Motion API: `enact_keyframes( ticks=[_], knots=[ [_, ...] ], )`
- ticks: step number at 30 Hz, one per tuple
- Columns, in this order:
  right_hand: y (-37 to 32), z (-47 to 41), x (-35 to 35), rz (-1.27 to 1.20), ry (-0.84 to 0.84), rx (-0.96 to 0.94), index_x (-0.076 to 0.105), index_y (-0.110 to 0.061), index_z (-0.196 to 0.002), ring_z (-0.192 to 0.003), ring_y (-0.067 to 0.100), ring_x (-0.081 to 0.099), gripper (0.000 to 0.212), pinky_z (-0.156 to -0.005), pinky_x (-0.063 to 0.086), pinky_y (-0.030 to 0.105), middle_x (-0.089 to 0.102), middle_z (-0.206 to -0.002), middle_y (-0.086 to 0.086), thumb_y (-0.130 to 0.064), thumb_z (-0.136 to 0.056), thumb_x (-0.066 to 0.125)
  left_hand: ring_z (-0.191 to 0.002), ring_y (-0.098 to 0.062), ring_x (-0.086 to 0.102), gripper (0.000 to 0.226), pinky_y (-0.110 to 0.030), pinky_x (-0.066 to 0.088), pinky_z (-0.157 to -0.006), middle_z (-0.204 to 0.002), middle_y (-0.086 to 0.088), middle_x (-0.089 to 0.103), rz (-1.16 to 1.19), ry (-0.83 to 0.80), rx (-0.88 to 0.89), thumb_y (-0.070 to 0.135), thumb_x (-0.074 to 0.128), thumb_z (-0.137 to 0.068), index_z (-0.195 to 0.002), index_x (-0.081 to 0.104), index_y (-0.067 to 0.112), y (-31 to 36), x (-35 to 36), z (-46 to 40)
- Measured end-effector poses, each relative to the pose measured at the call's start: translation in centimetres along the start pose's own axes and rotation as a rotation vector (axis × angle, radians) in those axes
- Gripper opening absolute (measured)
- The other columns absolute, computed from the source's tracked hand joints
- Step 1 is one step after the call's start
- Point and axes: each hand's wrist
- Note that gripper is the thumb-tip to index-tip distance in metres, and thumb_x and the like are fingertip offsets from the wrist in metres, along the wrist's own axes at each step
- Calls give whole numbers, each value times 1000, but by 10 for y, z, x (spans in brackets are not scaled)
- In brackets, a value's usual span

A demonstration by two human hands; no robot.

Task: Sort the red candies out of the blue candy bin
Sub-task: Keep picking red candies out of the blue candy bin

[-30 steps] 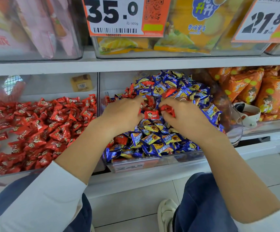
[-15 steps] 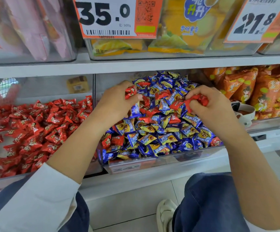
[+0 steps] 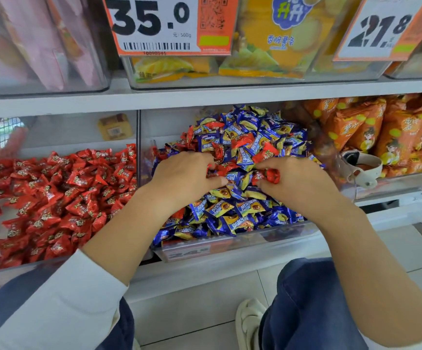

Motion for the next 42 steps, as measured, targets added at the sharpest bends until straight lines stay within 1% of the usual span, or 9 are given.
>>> enact_keyframes(
  ticks=[6,11,14,18,24,29,33,36,42],
  knots=[
    [-5,-5,8,59,-34,-3,63,-27,-113,-97,25,60,32,-75,51,34,65,-103,4,-44,-85,63,-89,-19,48,36,-29,35,-67,-104,1,57,-41,-1,-5,50,55,-88,-112,57,23,0,2,-3],
    [-6,-7,0,-280,177,60,67,-19,-90,-75,16,58,14,-65,45,29,64,-81,-1,-29,-82,65,-79,-16,45,30,-27,32,-61,-91,6,48,64,171,-44,44,57,-86,-109,56,25,3,2,-7],
    [5,-8,-10,-367,278,103,68,-21,-94,-79,12,51,15,-71,36,22,56,-90,-2,-28,-80,68,-79,-16,48,26,-27,33,-61,-96,4,61,88,227,-21,36,55,-88,-113,57,29,10,5,-9],
    [14,-8,-9,-331,146,37,69,-21,-97,-91,5,50,18,-73,32,1,54,-106,-7,-27,-80,71,-95,-24,58,37,-31,35,-62,-106,-2,62,-26,176,-33,48,50,-92,-117,57,21,17,14,-15],
    [4,-12,3,-154,50,-24,70,-26,-101,-98,17,59,19,-83,50,35,60,-114,-5,-31,-83,67,-87,-24,58,26,-29,31,-59,-90,1,56,-48,222,-30,41,53,-90,-104,60,20,16,14,-16],
    [3,-13,2,-257,164,13,71,-25,-100,-93,16,58,20,-82,48,31,57,-102,-5,-30,-80,71,-93,-23,56,23,-29,33,-65,-103,2,59,23,265,-33,41,55,-88,-107,61,29,5,-13,2],
    [-2,-8,-5,-410,177,30,71,-26,-100,-85,7,54,20,-78,43,19,58,-98,-6,-28,-80,72,-84,-19,53,19,-30,37,-67,-90,7,54,165,358,-37,46,60,-83,-100,62,36,-19,-41,32],
    [-25,-2,-9,-576,159,-45,69,-31,-96,-84,1,54,15,-75,40,9,60,-96,-5,-26,-81,71,-90,-20,57,18,-33,45,-76,-93,7,62,239,306,-91,50,62,-80,-94,61,39,-51,-53,58],
    [-132,3,-5,-807,-12,-296,64,-41,-90,-78,6,54,17,-74,42,16,59,-89,-8,-26,-84,68,-85,-17,59,29,-27,42,-77,-88,4,65,392,286,-278,56,61,-67,-85,62,33,-132,-71,97]
  ],
)
Point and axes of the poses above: each hand's wrist, its own z-axis away from the middle knuckle, its own x-axis out of the palm, y = z × x
